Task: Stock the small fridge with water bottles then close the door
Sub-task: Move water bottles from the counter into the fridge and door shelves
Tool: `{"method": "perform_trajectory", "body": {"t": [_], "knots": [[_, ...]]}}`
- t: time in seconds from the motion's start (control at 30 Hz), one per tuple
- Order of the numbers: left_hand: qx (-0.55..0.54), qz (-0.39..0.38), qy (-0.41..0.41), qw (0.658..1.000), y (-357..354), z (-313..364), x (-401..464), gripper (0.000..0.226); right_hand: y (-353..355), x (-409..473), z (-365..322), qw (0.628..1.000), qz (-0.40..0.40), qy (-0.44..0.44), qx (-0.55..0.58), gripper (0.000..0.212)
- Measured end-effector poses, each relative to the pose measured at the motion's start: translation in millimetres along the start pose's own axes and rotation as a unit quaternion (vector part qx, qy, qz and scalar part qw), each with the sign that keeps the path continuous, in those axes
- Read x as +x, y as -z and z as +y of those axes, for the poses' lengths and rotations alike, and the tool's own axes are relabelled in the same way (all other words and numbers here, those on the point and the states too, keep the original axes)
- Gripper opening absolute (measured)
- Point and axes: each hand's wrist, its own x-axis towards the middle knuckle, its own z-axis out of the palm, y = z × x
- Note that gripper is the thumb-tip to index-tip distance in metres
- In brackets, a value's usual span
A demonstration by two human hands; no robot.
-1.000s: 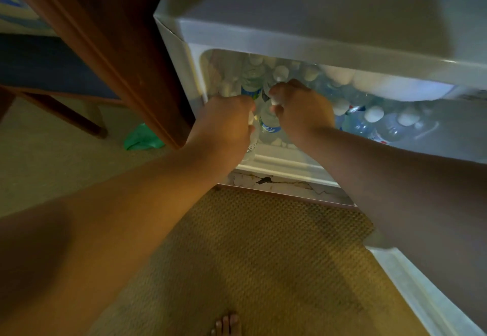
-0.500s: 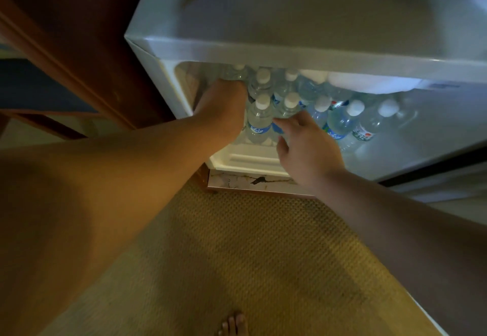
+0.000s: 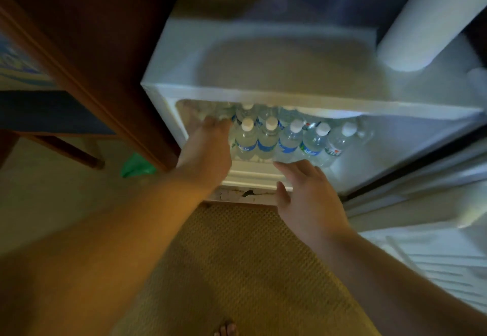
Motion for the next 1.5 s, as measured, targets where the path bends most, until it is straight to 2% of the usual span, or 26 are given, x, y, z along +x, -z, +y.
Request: {"method": "perform_trajectory", "body": {"t": [0.07, 0.17, 0.27, 0.37, 0.47, 0.53, 0.7, 0.8, 0.93, 1.07, 1.17, 1.3, 1.4, 1.5], "knots": [[-0.057, 0.02, 0.022, 0.998, 27.0, 15.1, -45.3, 0.044, 36.2, -21.4, -19.0, 0.999, 0.039, 0.012, 0.016, 0.044], [-0.131, 0.104, 0.024, 0.986, 83.7, 44.6, -110.9, 0.033, 108.2, -54.4, -56.5, 0.988, 0.134, 0.049, 0.065, 0.039], [-0.201, 0.191, 0.034, 0.96, 168.1, 86.6, -158.0, 0.029, 208.0, -78.9, -99.1, 0.958, 0.257, 0.079, 0.099, 0.034], [-0.208, 0.268, -0.006, 0.941, 274.8, 140.9, -187.8, 0.023, 324.6, -99.3, -137.4, 0.93, 0.338, 0.103, 0.105, 0.033], [-0.195, 0.313, -0.07, 0.927, 371.7, 191.6, -203.9, 0.016, 432.1, -117.0, -162.2, 0.918, 0.367, 0.105, 0.112, 0.035], [-0.201, 0.318, -0.086, 0.922, 421.7, 216.9, -206.5, 0.02, 491.4, -124.0, -169.1, 0.917, 0.372, 0.095, 0.107, 0.037], [-0.275, 0.267, -0.11, 0.917, 501.1, 273.9, -196.5, 0.021, 587.7, -123.6, -165.0, 0.926, 0.369, 0.033, 0.078, 0.043], [-0.284, 0.191, -0.096, 0.935, 523.2, 306.4, -172.8, 0.01, 626.5, -103.6, -161.8, 0.949, 0.307, -0.01, 0.076, 0.04], [-0.271, 0.117, -0.065, 0.953, 540.4, 335.6, -105.5, 0.01, 655.0, -41.5, -160.4, 0.982, 0.18, -0.058, 0.028, 0.038], [-0.227, 0.038, -0.037, 0.973, 538.1, 348.1, -5.8, 0.016, 658.2, 58.5, -157.0, 0.99, 0.101, -0.092, 0.027, 0.036], [-0.175, -0.024, -0.013, 0.984, 516.4, 352.3, 79.5, 0.034, 658.2, 143.4, -151.5, 0.991, 0.035, -0.127, 0.004, 0.041], [-0.156, -0.119, 0.033, 0.98, 476.8, 358.7, 168.5, 0.053, 651.5, 232.1, -132.9, 0.974, -0.058, -0.172, -0.133, 0.031], [-0.208, -0.145, 0.048, 0.966, 454.4, 363.3, 199.5, 0.045, 646.2, 273.7, -114.5, 0.95, -0.117, -0.208, -0.199, 0.028], [-0.227, -0.161, 0.051, 0.959, 439.1, 369.1, 218.0, 0.041, 645.8, 295.3, -95.5, 0.923, -0.208, -0.24, -0.216, 0.031]]}}
